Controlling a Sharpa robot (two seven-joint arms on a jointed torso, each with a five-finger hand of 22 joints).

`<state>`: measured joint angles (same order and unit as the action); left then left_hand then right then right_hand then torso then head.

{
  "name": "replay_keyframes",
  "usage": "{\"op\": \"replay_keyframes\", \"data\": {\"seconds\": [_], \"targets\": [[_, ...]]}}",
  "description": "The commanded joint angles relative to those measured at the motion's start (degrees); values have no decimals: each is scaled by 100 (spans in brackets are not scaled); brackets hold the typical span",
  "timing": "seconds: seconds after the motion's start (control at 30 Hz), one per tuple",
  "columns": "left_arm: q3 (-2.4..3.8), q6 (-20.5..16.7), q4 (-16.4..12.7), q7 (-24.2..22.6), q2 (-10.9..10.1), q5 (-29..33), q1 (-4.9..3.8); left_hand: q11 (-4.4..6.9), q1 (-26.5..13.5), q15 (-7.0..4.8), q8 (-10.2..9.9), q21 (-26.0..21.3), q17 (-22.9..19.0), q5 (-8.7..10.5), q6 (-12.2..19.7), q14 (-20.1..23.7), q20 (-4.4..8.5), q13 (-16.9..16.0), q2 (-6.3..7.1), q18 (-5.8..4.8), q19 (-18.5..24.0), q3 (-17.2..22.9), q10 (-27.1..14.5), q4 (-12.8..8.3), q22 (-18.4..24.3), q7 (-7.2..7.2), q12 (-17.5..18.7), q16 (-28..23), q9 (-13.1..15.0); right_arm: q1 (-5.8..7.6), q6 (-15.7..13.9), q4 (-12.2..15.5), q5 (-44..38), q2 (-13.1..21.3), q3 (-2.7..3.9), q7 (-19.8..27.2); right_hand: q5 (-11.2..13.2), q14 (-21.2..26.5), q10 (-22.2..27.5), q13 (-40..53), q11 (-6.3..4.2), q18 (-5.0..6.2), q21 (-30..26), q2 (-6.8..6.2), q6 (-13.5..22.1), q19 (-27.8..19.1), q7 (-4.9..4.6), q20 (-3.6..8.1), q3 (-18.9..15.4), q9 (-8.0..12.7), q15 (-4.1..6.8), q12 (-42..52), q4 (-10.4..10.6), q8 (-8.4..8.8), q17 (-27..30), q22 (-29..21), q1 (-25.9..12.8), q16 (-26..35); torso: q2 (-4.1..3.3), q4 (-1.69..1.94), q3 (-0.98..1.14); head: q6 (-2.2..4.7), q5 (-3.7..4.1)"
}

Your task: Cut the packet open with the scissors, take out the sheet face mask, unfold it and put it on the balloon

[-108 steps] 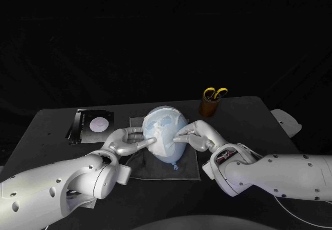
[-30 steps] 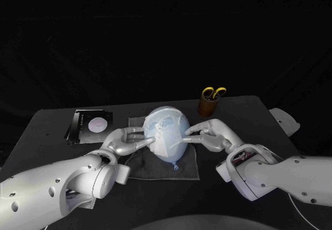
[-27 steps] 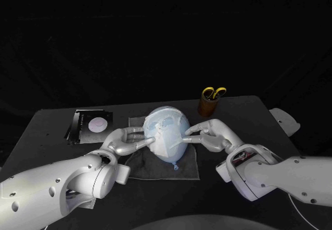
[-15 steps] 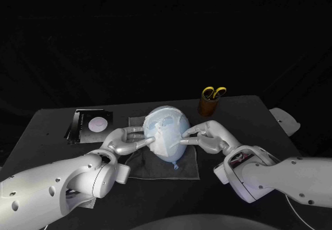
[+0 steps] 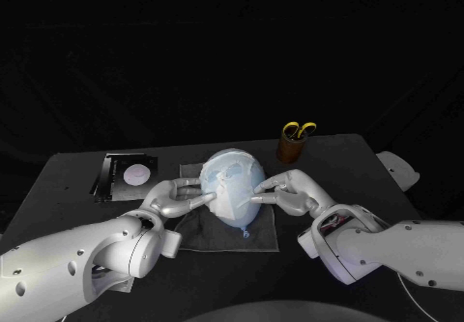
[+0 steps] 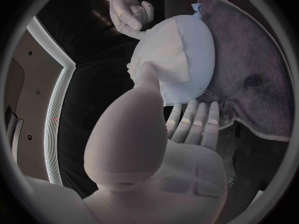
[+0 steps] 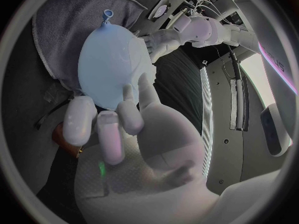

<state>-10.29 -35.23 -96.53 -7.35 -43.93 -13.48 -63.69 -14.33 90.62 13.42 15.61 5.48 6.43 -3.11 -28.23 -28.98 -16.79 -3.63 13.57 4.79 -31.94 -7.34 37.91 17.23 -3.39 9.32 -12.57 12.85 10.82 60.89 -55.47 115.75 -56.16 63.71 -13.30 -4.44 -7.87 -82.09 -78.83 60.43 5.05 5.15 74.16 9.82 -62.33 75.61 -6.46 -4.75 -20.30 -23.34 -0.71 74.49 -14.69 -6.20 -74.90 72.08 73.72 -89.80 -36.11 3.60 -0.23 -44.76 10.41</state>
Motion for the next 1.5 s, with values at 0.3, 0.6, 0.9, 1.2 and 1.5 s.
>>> {"op": "replay_keyframes", "data": {"seconds": [0.3, 0.6, 0.9, 1.2, 1.5], "targets": [[-1, 163, -35, 12, 23, 6, 1, -1, -74, -20, -22, -1, -5, 6, -20, -2, 11, -2, -5, 107, -34, -18, 31, -2, 9, 717, 20, -20, -6, -10, 161, -175, -117, -163, -1, -133, 43, -791, -1117, 2957, -313, -8, -49, 41, 8, 3, -2, -6, -107, -2, 232, 1551, 7, 20, -1510, -6, -28, -20, -1, 1, -2, -24, 5], [-1, 168, -36, 18, 27, 6, 1, -1, -74, -20, -22, -1, -5, 6, -20, -2, 11, -2, -5, 107, -34, -18, 31, -2, 9, 717, 20, -20, -6, -53, 194, -197, -138, -287, -1, -162, 61, -791, -1117, 2957, -312, -6, -57, 40, 8, -1, -2, -6, -125, -5, 231, 1551, 12, 22, -1510, -13, -39, -20, 1, -2, 2, -30, 11], [-1, 179, -32, 32, 36, 6, 1, -1, -74, -20, -22, -1, -5, 6, -20, -2, 11, -2, -5, 107, -34, -18, 31, -2, 9, 717, 20, -20, -6, -75, 49, -239, -140, -382, 0, -155, 479, -791, -1117, 2957, -397, -14, -36, 400, -199, 40, 99, 43, -13, -70, 297, 1551, -181, -59, -1510, 26, 338, -20, -1, -2, 0, -21, 22], [-1, 192, -33, 42, 39, 6, 1, -1, -74, -19, -33, -6, -11, 7, -16, 1, 11, -2, -6, 102, -38, -19, 39, -1, 11, 717, 39, -40, -12, -79, -101, -293, -137, -438, 2, 23, 503, -791, -1117, 2957, -504, -31, 1, 687, -501, 83, 203, 168, 456, -188, 409, 1551, -206, -210, -1510, 85, 1107, -20, -1, 0, 2, -18, 22], [-1, 207, -34, 56, 39, 6, 1, -1, -74, -19, -33, -6, -11, 7, -16, 1, 11, -2, -6, 102, -38, -19, 39, -1, 11, 717, 39, -40, -12, -79, -151, -302, -104, -478, 3, 188, 504, -791, -1117, 2957, -505, -30, -9, 674, -494, 74, 212, 166, 511, -223, 403, 1551, -182, -228, -1510, 81, 1038, -20, -1, 1, 0, -8, 32]]}}
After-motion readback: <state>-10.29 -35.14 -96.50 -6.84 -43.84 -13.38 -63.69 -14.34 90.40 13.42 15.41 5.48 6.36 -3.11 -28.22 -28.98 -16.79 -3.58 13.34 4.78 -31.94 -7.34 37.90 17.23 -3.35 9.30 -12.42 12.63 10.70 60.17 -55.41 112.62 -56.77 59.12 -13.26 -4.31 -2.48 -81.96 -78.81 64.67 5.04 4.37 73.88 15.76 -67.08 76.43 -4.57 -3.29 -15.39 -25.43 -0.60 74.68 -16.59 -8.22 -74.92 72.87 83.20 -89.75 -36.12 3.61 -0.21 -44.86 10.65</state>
